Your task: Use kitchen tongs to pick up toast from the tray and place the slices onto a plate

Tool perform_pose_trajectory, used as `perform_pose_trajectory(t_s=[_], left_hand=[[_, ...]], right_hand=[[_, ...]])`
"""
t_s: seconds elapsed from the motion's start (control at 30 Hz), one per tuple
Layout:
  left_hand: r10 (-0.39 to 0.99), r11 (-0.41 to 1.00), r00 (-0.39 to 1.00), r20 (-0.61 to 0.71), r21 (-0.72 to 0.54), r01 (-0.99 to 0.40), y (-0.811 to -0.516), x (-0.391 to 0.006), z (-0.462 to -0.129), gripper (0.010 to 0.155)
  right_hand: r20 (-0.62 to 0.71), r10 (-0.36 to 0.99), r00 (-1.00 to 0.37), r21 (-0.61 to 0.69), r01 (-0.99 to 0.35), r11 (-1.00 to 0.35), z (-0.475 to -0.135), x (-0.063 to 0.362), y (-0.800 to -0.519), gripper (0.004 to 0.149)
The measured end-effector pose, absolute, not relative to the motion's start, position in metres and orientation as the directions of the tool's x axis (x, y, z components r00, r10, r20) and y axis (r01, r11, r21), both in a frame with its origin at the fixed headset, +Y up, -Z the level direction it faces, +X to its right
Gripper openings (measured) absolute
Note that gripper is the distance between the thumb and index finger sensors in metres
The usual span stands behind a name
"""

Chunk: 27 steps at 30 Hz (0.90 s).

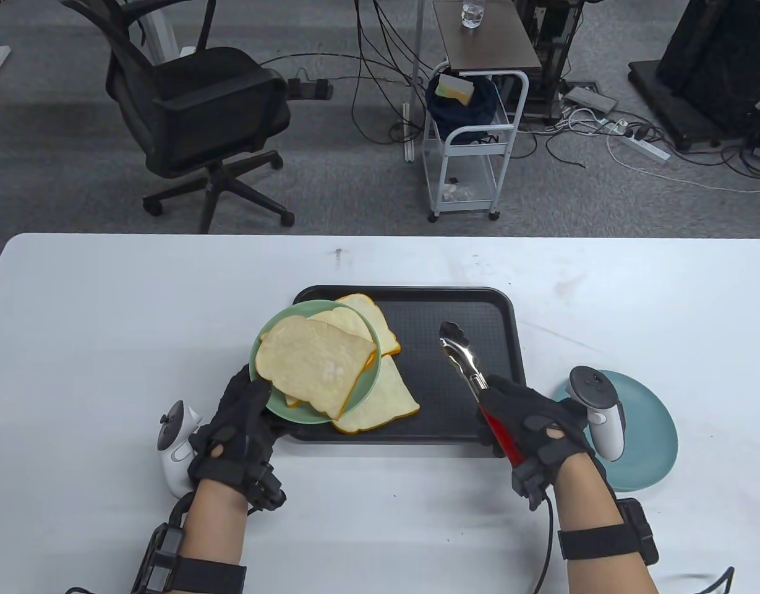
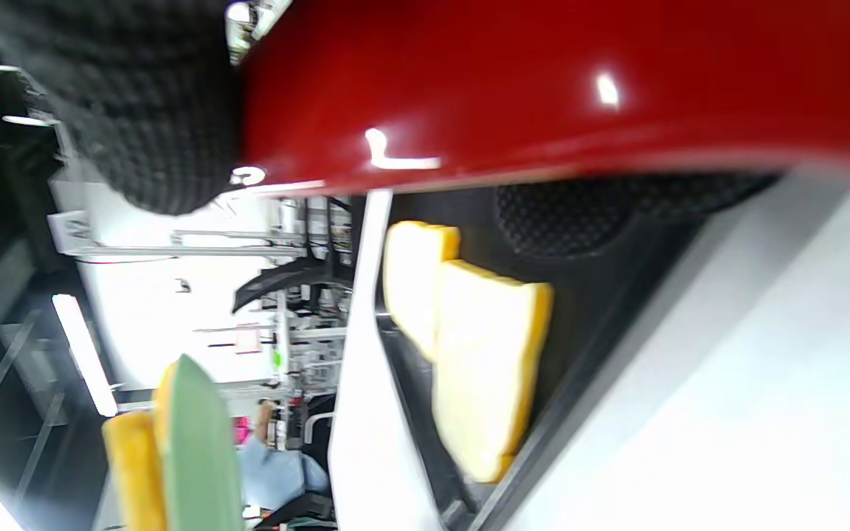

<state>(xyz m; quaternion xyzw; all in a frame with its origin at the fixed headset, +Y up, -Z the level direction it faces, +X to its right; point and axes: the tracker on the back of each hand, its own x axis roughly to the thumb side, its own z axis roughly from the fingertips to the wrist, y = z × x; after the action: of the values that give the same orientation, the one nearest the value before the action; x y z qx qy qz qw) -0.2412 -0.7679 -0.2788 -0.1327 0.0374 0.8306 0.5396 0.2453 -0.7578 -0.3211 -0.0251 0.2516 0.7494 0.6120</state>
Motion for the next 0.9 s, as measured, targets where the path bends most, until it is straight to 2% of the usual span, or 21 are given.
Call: perform_pose_trajectory(t_s=[0.17, 0.23, 0.37, 0.7, 0.9], left_hand=[[0.887, -0.412, -0.379, -0.263, -0.079, -0.908, -0.768, -0.241, -0.278, 0.062], [0.888, -0.409, -0.377, -0.264, -0.078, -0.909, -0.768, -0.242, -0.278, 0.062], [0.888, -0.407, -0.374, -0.265, -0.077, -0.91, -0.768, -0.242, -0.278, 0.062], [0.886, -0.411, -0.378, -0.267, -0.077, -0.908, -0.768, -0.242, -0.279, 0.062], [0.886, -0.411, -0.378, -0.269, -0.077, -0.908, -0.769, -0.242, -0.279, 0.062]], right_hand=[[-0.45, 0.817, -0.36, 0.431, -0.889, -0.154, -0.324, 0.252, -0.777, 0.085], [-0.462, 0.769, -0.442, 0.504, -0.844, -0.182, -0.324, 0.246, -0.783, 0.085], [-0.452, 0.711, -0.538, 0.566, -0.79, -0.238, -0.325, 0.23, -0.787, 0.085], [-0.447, 0.709, -0.546, 0.615, -0.763, -0.2, -0.324, 0.203, -0.793, 0.08], [-0.458, 0.677, -0.577, 0.587, -0.768, -0.257, -0.326, 0.195, -0.799, 0.068]])
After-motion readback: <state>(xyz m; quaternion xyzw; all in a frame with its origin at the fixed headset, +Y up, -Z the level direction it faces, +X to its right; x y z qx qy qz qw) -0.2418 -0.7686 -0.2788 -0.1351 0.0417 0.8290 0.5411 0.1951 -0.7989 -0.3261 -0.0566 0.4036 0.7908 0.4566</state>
